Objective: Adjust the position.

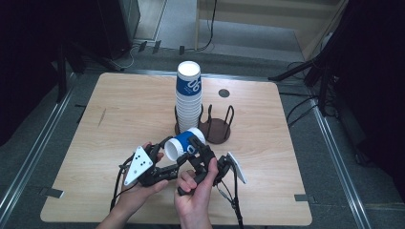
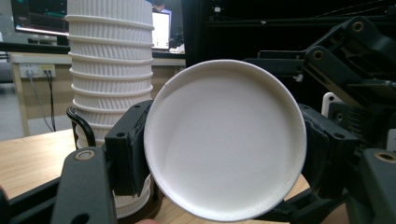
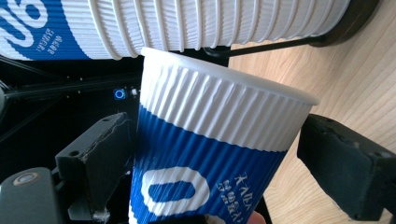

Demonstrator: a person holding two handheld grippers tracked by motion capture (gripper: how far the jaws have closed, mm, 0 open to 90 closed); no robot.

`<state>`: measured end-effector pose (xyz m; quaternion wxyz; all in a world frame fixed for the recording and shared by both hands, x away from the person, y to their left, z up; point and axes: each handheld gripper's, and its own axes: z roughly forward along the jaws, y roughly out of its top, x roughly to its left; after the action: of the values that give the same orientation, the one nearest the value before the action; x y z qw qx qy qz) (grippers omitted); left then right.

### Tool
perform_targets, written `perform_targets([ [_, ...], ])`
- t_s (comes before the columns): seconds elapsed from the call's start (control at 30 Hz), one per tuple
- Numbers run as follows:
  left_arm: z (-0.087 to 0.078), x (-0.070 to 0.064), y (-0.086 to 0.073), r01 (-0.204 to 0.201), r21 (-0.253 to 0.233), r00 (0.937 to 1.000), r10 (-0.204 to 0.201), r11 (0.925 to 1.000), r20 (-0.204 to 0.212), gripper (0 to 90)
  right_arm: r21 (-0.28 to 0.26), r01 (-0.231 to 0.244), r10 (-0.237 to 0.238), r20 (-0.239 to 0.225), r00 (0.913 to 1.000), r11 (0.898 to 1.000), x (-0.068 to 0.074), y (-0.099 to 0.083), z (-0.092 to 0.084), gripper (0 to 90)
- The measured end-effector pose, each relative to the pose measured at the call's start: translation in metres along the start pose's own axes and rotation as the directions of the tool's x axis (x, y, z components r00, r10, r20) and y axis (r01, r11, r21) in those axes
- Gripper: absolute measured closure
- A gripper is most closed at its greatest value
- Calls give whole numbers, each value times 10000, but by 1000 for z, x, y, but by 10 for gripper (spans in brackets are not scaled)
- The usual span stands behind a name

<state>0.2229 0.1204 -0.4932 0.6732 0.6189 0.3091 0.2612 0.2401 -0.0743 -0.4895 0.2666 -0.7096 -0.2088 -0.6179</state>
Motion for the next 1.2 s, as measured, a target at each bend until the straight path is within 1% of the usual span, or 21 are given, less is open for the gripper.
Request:
perform_targets([
  [0.03,0,0,0,-14,-15,10000,14,10000,5,293,39,-101,101,-58,9999,9999,-1,0,1,98],
  [0.13,0,-1,0,-126,-32,9999,126,9999,-15,294,129,-124,126,-163,9998,9998,-2,2,3,97],
  [0.2,0,-1,0,-11,-61,10000,11,10000,82,294,206,-189,193,-179,9997,9996,-1,3,5,96],
  [0.27,0,-1,0,-15,-68,10000,16,10000,77,294,382,-313,326,-315,9990,9988,-2,4,8,96],
  [0.43,-1,-1,0,-99,-30,9998,100,9999,166,294,635,-468,495,-422,9979,9969,-3,8,12,97],
  [0.47,-1,-1,0,-94,-25,9998,94,10000,180,294,738,-465,494,-390,9980,9962,-3,9,12,101],
  [0.57,0,-1,0,-93,-9,9997,94,10000,220,294,818,-563,593,-352,9976,9951,-4,11,12,130],
  [0.73,0,0,0,-103,89,9996,101,9999,247,291,804,-765,798,-396,9960,9938,-7,11,12,151],
  [0.83,-1,1,0,-48,173,9997,44,9998,250,287,880,-885,928,-450,9947,9922,-8,11,12,173],
  [0.93,-2,2,0,95,219,9995,-102,9997,298,277,946,-960,1008,-481,9937,9909,-8,10,13,194],
  [1.03,-4,5,2,424,219,9981,-433,9989,445,269,1001,-904,958,-499,9942,9909,-8,10,13,206],
  [1.1,-6,7,3,471,147,9974,-478,9988,540,270,917,-725,785,-638,9949,9931,-8,11,13,211],
  [1.2,-8,10,4,574,131,9966,-581,9983,587,182,892,-486,551,-723,9959,9948,-6,14,12,214],
])
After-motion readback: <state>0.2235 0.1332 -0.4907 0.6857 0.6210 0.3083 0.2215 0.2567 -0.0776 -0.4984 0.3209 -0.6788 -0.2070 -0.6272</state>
